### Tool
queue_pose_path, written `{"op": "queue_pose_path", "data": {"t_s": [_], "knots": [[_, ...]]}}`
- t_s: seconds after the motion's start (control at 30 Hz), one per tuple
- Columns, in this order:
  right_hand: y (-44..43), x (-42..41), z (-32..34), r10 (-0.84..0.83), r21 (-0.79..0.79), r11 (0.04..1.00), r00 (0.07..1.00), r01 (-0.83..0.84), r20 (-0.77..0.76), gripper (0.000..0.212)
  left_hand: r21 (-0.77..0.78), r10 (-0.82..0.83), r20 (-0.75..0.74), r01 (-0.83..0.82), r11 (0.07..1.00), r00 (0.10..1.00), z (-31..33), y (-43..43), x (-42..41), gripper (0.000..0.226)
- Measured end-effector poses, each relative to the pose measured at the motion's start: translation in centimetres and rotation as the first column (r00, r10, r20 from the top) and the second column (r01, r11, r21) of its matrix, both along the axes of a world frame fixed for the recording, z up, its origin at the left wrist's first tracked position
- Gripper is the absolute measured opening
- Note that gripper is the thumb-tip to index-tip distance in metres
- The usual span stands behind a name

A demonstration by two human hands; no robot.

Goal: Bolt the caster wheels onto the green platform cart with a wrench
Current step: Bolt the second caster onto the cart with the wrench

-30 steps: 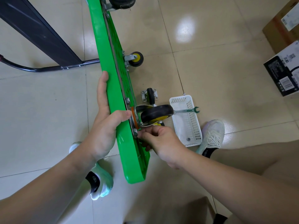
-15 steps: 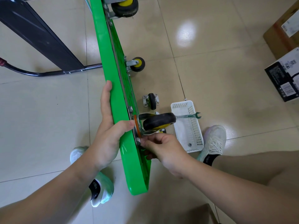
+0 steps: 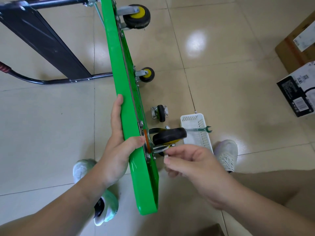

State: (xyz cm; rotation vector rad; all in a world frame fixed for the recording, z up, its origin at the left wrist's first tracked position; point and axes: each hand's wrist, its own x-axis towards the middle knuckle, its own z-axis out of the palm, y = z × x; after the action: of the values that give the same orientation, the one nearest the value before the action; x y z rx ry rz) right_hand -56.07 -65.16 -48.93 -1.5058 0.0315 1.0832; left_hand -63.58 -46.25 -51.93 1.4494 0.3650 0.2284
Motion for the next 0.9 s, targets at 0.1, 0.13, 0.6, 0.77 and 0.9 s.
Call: {"op": "queue_pose_path", "data": {"t_s": [0.1, 0.13, 0.6, 0.77, 0.9], "knots": [[1.1, 4.9, 2.8, 0.043, -0.015, 0.999, 0.985, -0.041, 0.169, 0.012, 0.001, -0.008, -0.004, 0.008, 1.0, 1.0, 0.2, 0.1, -0.1, 0.096], [2.0, 6.5, 3.0, 0.096, -0.058, 0.995, 0.973, -0.085, 0.211, 0.012, -0.004, -0.008, -0.004, 0.008, 1.0, 1.0, 0.2, 0.1, -0.1, 0.096], [10.8, 11.3, -4.5, 0.635, -0.3, 0.743, 0.772, -0.599, 0.031, 0.052, -0.053, -0.013, -0.013, 0.012, 0.999, 1.0, 0.5, 0.1, -0.1, 0.093], [10.7, 11.5, -5.2, 0.661, -0.288, 0.717, 0.75, -0.635, -0.007, 0.047, -0.081, -0.017, -0.017, 0.015, 0.997, 1.0, 0.3, 0.2, -0.2, 0.094], [10.8, 11.5, -5.2, 0.678, -0.294, 0.709, 0.735, -0.642, 0.029, 0.024, -0.116, -0.003, -0.017, 0.001, 0.993, 1.0, 0.4, 0.1, -0.1, 0.093]]}}
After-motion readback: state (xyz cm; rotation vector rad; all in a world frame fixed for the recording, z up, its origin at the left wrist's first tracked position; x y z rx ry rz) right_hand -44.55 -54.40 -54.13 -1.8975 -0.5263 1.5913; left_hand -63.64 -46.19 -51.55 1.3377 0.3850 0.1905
